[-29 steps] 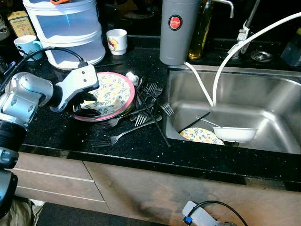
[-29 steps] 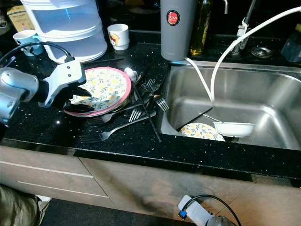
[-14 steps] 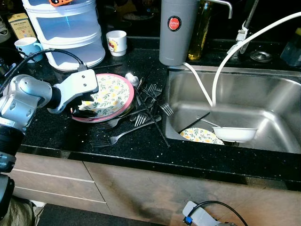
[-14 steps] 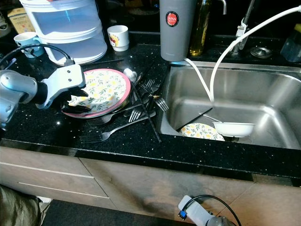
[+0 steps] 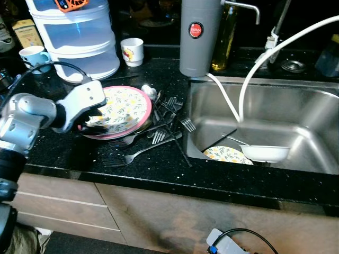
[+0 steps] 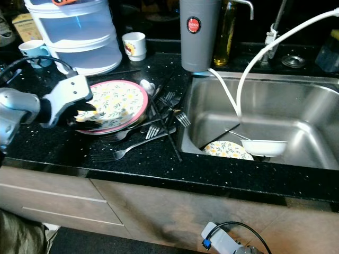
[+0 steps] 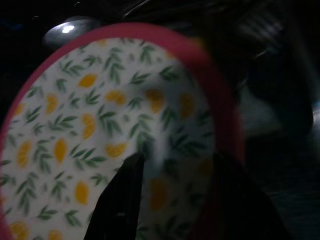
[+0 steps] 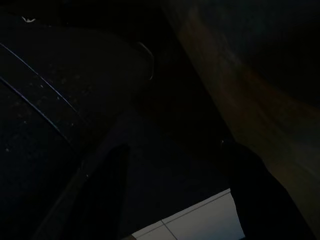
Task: Kitchen organization
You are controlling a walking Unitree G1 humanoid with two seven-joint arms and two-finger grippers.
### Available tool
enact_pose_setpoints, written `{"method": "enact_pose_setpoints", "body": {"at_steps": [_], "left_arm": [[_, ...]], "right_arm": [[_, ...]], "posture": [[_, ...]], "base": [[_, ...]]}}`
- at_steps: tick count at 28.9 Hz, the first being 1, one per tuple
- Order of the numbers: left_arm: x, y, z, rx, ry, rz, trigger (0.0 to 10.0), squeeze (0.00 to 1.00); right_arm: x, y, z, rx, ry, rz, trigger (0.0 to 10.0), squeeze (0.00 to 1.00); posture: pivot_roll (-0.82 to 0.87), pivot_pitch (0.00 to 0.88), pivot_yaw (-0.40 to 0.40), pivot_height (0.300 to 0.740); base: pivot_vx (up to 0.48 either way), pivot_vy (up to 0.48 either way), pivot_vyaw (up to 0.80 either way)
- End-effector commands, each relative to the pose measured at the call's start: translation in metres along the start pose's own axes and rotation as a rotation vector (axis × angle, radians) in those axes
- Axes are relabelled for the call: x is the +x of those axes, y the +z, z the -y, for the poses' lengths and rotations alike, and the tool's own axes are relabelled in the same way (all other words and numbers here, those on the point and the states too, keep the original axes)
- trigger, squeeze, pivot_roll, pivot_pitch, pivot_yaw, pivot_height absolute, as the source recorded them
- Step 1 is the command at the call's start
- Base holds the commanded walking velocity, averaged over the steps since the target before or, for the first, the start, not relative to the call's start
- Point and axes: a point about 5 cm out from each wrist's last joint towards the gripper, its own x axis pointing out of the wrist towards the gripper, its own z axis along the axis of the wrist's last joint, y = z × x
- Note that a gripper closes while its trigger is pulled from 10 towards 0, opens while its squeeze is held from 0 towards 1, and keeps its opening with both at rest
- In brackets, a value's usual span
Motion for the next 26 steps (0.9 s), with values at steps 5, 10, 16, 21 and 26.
{"method": "enact_pose_setpoints", "body": {"at_steps": [5,10,16,21,26], "left_arm": [[-0.017,0.008,0.003,0.026,-0.073,0.006,10.0,0.0],[-0.02,-0.005,0.005,0.031,-0.071,-0.087,10.0,0.0],[-0.019,-0.02,0.003,0.022,-0.038,-0.167,10.0,0.0],[-0.019,-0.024,0.002,0.011,-0.022,-0.174,10.0,0.0],[-0.019,-0.024,-0.001,0.019,0.01,-0.174,10.0,0.0]], "right_arm": [[0.001,0.0,-0.002,0.015,0.003,0.007,10.0,0.0],[0.001,0.001,-0.002,0.019,0.001,0.009,10.0,0.0],[0.001,0.001,-0.001,0.021,0.0,0.01,10.0,0.0],[0.0,0.0,-0.001,0.022,-0.001,0.01,10.0,0.0],[0.0,0.0,-0.001,0.022,-0.002,0.009,10.0,0.0]], "posture": [[0.01,0.031,0.028,0.74],[0.01,0.029,0.029,0.74],[0.01,0.028,0.028,0.74],[0.01,0.027,0.027,0.74],[0.01,0.025,0.027,0.74]], "base": [[0.0,0.0,0.0],[0.0,0.0,0.0],[0.0,0.0,0.0],[0.0,0.0,0.0],[0.0,0.0,0.0]]}}
